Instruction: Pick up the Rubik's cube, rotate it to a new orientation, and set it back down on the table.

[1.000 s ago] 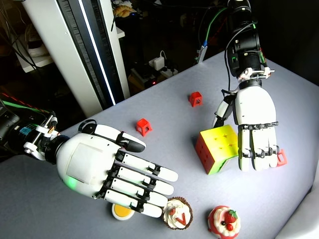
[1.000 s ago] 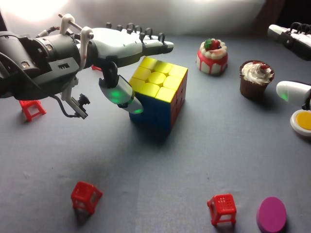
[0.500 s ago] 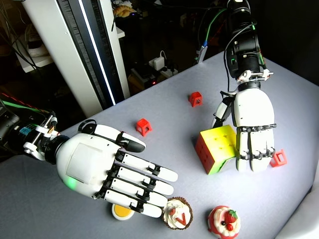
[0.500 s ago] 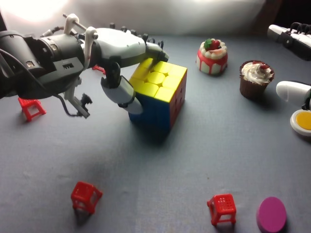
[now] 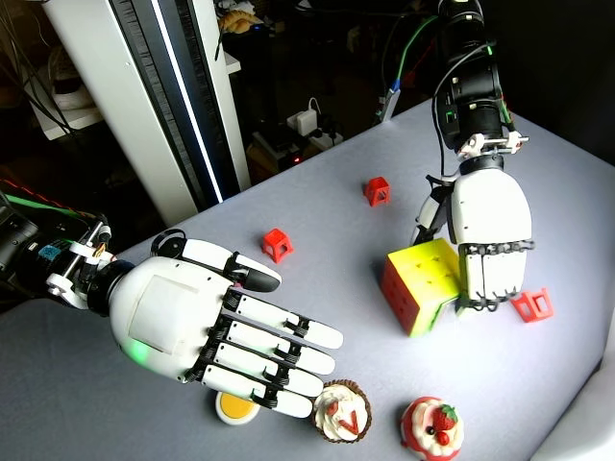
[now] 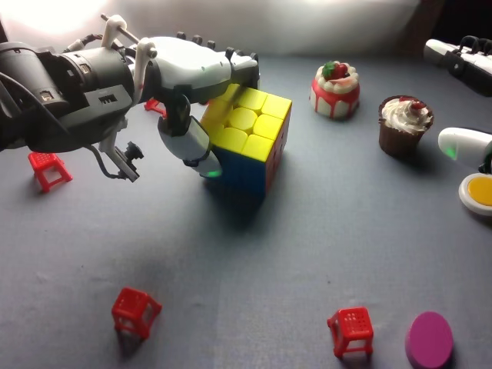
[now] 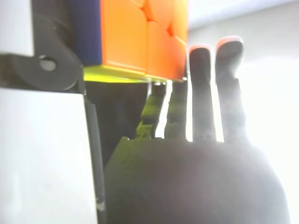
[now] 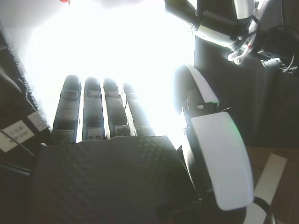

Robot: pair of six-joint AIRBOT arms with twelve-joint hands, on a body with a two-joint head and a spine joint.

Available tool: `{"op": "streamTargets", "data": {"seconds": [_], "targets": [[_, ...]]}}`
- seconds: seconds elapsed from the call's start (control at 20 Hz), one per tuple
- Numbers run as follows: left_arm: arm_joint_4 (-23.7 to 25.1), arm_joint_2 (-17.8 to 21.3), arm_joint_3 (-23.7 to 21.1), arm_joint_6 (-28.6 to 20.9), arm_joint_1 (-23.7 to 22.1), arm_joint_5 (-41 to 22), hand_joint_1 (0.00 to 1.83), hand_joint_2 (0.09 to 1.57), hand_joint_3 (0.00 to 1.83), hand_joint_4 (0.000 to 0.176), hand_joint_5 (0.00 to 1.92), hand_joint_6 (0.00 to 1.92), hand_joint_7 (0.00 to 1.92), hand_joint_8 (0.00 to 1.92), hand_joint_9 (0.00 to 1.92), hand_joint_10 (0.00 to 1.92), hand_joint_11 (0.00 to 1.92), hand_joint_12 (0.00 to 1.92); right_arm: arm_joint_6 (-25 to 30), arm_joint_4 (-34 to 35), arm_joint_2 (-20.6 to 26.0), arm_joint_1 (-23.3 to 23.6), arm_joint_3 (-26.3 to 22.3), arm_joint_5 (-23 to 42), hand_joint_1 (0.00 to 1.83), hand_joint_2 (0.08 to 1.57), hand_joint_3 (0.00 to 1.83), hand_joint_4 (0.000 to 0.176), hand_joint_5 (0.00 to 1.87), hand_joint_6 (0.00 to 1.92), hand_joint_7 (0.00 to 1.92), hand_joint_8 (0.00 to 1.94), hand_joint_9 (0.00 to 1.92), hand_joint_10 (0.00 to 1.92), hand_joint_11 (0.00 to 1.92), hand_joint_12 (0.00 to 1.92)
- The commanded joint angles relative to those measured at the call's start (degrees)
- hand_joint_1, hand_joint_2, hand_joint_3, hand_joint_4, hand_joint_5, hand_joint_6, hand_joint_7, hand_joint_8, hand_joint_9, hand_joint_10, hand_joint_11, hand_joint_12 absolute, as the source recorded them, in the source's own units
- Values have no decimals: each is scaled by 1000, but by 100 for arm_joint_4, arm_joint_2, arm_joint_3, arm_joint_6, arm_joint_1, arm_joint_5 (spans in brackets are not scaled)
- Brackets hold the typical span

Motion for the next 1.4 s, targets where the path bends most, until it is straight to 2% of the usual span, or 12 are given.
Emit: {"op": "streamTargets", "data": {"seconds": [0.0, 0.2, 0.45, 0.65, 0.7, 0.75, 0.85, 0.9, 0.95, 1.0, 1.2, 1.35], "targets": [[-93, 47, -12, 16, -92, -651, 1293, 1082, 449, 0, 290, 1920, 622, 1708, 824, 1921, 1004, 1921, 36, 10, 4, 14, 20, 744, 408, 1392, 1, 33, 0, 0, 0, 0, 0, 0, 0, 0], [-218, 130, -63, 16, -59, -833, 1309, 972, 670, 0, 328, 1921, 667, 1718, 821, 1921, 1032, 1921, 36, -61, 4, 5, 20, 810, 467, 1393, 1, 30, 0, 0, 0, 0, 0, 0, 0, 0], [-419, 243, -129, -25, 3, -1174, 1377, 1038, 270, 0, 307, 1921, 385, 1915, 581, 1921, 839, 1921, 36, -264, -16, 5, 26, 1027, 583, 1403, 3, 0, 0, 0, 0, 0, 0, 0, 0, 0], [-582, 299, -144, -30, 24, -1386, 1371, 1092, 193, 0, 334, 1921, 434, 1921, 611, 1921, 839, 1921, 36, -426, -72, 6, 95, 1143, 687, 1398, 0, 0, 0, 0, 0, 0, 25, 10, 0, 0], [-654, 311, -145, -18, 38, -1469, 1287, 1083, 552, 0, 325, 1921, 511, 1918, 642, 1921, 859, 1921, 36, -444, -109, 7, 131, 1165, 719, 1402, 1, 0, 0, 0, 0, 0, 57, 23, 13, 7], [-692, 325, -147, -31, 50, -1531, 1350, 989, 455, 0, 384, 1921, 536, 1920, 683, 1921, 877, 1921, 36, -465, -137, 10, 162, 1190, 647, 1416, 7, 0, 0, 0, 0, 0, 68, 26, 27, 20], [-764, 366, -163, -54, 55, -1677, 1405, 1007, 308, 0, 478, 1921, 595, 1921, 741, 1921, 912, 1921, 36, -470, -204, 37, 207, 1228, 582, 1454, 1, 0, 0, 0, 0, 0, 64, 13, 0, 241], [-814, 385, -166, -55, 71, -1735, 1298, 1039, 605, 0, 462, 1921, 567, 1898, 710, 1921, 889, 1921, 36, -481, -258, 40, 255, 1247, 508, 1479, 7, 0, 1, 0, 12, 2, 88, 19, 0, 432], [-888, 400, -166, -58, 99, -1825, 1329, 990, 460, 0, 475, 1921, 574, 1916, 724, 1921, 908, 1921, 36, -516, -344, 56, 341, 1273, 453, 1490, 8, 0, 23, 7, 46, 8, 117, 26, 0, 640], [-901, 416, -170, -100, 117, -1913, 1284, 1026, 671, 0, 474, 1921, 561, 1920, 730, 1921, 925, 1921, 36, -558, -416, 77, 415, 1296, 414, 1508, 10, 0, 51, 14, 76, 9, 140, 30, 0, 769], [-1016, 465, -218, -207, 223, -2280, 1286, 983, 814, 0, 495, 1921, 582, 1921, 615, 1921, 821, 1921, 36, -705, -752, 188, 749, 1367, 222, 1562, 20, 0, 57, 7, 31, 2, 79, 2, 0, 104], [-1055, 492, -244, -247, 244, -2457, 1371, 918, 486, 41, 476, 1921, 470, 1921, 569, 1921, 770, 1921, 36, -836, -975, 283, 971, 1364, 97, 1478, 0, 0, 76, 3, 80, 0, 133, 11, 0, 126]]}}
